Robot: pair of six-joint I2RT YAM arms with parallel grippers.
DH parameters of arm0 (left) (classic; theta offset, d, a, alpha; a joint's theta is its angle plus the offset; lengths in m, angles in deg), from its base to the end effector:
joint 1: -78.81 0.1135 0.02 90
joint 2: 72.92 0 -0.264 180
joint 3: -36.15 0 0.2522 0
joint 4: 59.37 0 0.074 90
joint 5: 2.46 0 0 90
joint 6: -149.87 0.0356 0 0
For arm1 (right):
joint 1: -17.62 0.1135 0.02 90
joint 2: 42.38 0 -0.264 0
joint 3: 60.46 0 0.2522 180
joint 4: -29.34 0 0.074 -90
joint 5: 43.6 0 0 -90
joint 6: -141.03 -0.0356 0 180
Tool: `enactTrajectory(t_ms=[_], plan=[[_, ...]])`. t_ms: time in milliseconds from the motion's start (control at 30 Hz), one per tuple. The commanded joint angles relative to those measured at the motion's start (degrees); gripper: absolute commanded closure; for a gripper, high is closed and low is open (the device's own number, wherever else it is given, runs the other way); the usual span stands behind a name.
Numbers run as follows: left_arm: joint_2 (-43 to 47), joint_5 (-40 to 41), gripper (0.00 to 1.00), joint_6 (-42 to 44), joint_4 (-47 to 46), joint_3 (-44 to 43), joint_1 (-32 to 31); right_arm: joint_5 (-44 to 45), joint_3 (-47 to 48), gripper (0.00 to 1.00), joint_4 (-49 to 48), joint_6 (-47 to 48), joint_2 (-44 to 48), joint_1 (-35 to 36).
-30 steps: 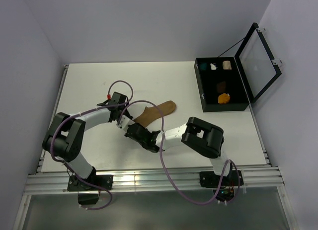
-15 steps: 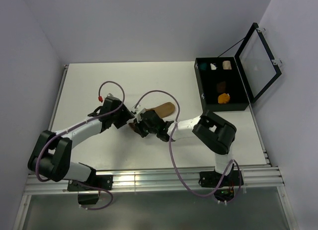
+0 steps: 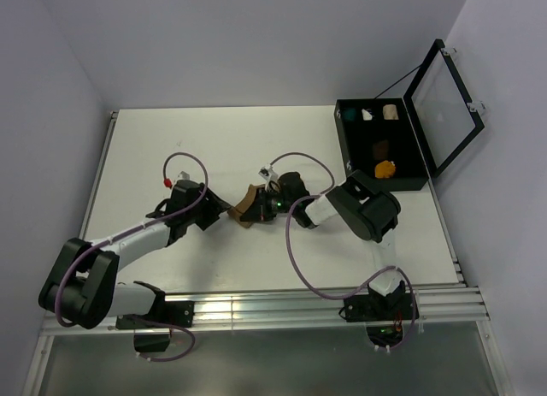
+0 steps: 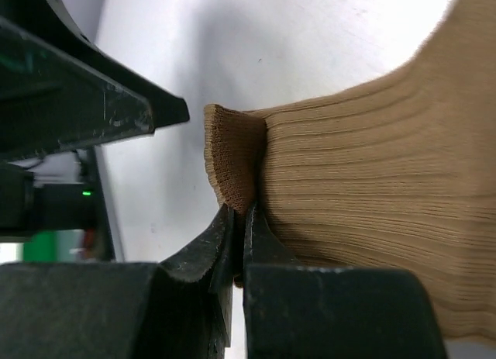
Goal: Roll the socks
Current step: Roll the sock at the center of the board.
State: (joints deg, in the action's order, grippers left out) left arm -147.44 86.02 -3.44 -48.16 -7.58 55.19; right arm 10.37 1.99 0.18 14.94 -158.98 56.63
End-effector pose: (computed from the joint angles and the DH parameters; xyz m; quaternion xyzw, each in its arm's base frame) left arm 0.2265 -0.1001 0.1655 -0.3050 0.8610 -0.2886 0.2868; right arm 0.2814 0.2549 0.1017 -0.1866 0.7975 0.5182 0.2462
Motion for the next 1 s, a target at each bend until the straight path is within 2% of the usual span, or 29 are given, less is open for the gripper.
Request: enactTrajectory(t_ms=[0, 367, 700, 800, 833, 900, 933, 967], plan=[[-0.9, -1.9, 0.39, -1.5, -6.2, 0.8, -0.7, -7.3, 0.1, 1.0, -5.0, -7.5, -2.8, -1.9], [-8.3, -3.3, 0.43, -2.6, -9.0, -0.2, -1.8, -6.8, 5.0, 1.0, 7.1, -6.5, -7.0, -2.4], [-14.2, -1.1, 0.56, -2.7, -6.8, -2.0, -2.0, -6.7, 5.8, 1.0, 9.0, -6.0, -7.2, -2.4], [-15.3, -0.9, 0.64, -2.7, -5.1, -2.6, -2.0, -5.7, 5.6, 1.0, 11.0, -4.2, -5.9, -2.4], [-15.7, -0.8, 0.68, -2.5, -4.1, -2.8, -2.0, -5.0, 5.5, 0.98, 11.4, -3.0, -5.5, -2.4], [-15.7, -0.5, 0.71, -2.3, -3.0, -3.4, -2.0, -3.9, 5.3, 0.94, 13.3, -1.8, -3.6, -2.4], [-15.8, -0.3, 0.75, -2.1, -2.5, -3.5, -2.0, -2.7, 5.0, 0.84, 13.9, -1.1, -2.8, -2.4], [-15.8, -0.3, 0.76, -1.6, -1.4, -4.1, -2.0, -1.9, 4.8, 0.79, 14.6, 0.5, -1.9, -2.3]])
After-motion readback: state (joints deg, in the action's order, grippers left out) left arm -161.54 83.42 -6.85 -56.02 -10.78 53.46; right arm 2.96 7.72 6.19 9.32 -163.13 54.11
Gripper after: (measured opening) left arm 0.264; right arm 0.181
